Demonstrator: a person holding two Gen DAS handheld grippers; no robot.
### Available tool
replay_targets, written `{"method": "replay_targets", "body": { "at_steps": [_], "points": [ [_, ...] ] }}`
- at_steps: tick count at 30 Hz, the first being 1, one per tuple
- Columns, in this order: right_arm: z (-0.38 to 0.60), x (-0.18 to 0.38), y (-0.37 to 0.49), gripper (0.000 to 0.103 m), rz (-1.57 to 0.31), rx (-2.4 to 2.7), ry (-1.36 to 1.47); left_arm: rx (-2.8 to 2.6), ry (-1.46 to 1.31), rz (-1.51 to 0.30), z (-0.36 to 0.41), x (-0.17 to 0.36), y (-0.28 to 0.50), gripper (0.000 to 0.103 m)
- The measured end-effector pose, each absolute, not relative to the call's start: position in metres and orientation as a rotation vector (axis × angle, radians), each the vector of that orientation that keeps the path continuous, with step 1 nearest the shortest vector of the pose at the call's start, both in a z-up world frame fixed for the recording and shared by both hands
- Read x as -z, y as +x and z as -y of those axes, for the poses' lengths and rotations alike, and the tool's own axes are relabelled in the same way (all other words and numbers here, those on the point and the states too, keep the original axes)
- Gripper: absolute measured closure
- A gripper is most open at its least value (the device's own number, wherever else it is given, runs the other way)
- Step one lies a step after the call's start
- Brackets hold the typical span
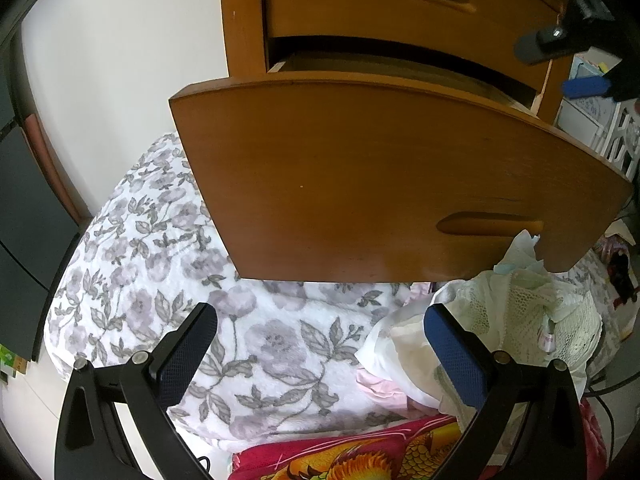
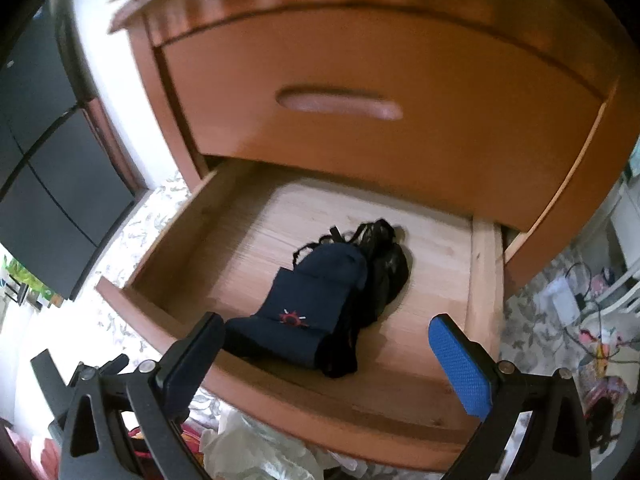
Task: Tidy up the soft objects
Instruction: 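Move the open right tool back into the drawer toward the navy cloth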
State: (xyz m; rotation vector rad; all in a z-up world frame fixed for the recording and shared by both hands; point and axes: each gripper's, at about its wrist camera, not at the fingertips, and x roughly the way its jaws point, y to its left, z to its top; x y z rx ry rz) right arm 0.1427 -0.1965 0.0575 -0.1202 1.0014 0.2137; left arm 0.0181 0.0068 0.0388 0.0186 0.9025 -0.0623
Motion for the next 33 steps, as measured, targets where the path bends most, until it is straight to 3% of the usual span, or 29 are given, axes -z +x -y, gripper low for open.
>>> {"method": "replay_targets", "body": {
  "at_steps": [18,33],
  "points": [
    [0.200,-0.011,0.198,0.000,-1.170,-0.168,-0.119,0.086,-0.043,-0.936,-0.015,-0.034,0.026,0.000],
    [0.198,0.000,0.213,0.008,-1.203,-0.221,-0.139,0.095,-0.062,-0.947,-0.017,-0.033,0.028,0.000]
  ]
}}
